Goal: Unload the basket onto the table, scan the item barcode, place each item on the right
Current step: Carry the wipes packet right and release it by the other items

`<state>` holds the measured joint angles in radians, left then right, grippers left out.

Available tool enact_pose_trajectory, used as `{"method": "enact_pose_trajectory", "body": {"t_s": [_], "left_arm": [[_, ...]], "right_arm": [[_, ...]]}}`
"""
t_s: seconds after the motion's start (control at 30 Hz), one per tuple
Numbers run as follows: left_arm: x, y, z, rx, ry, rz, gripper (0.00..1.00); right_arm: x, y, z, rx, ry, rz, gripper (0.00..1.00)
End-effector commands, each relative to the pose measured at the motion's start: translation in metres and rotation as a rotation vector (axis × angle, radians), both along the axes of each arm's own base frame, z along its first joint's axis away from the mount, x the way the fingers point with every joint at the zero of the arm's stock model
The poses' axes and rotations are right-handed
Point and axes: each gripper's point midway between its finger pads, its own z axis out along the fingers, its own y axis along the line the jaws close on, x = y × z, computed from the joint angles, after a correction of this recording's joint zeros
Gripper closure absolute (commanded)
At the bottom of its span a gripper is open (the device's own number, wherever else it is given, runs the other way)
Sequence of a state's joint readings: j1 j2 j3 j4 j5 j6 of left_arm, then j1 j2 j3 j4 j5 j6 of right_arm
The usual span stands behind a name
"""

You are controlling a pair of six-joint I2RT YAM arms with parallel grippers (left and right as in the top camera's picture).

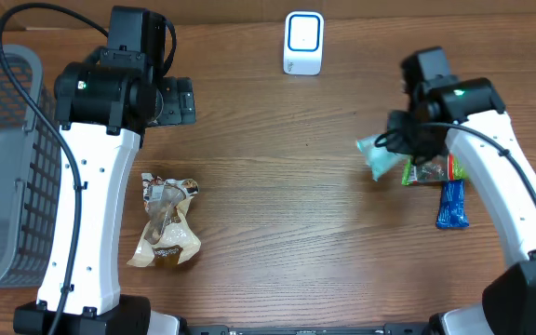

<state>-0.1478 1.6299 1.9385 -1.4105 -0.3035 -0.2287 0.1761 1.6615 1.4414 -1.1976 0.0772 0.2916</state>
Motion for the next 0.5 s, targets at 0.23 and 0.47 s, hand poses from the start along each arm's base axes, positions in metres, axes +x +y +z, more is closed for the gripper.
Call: {"method": "enact_pose_trajectory", "body": {"t_s": [0.23,0.47], "left_arm": [[-0.002,0.003,0.013,0.011,-0.034,-0.004,0.00],[-0.002,0.003,0.013,0.011,-0.034,-0.004,0.00]], "right_arm": [[-0.028,-0.054,-0.078,-0.197,0.086,-0.007,0.96],[-0.048,-0.116,-0.092,-0.437,0.022,-0.369,0.96]]}}
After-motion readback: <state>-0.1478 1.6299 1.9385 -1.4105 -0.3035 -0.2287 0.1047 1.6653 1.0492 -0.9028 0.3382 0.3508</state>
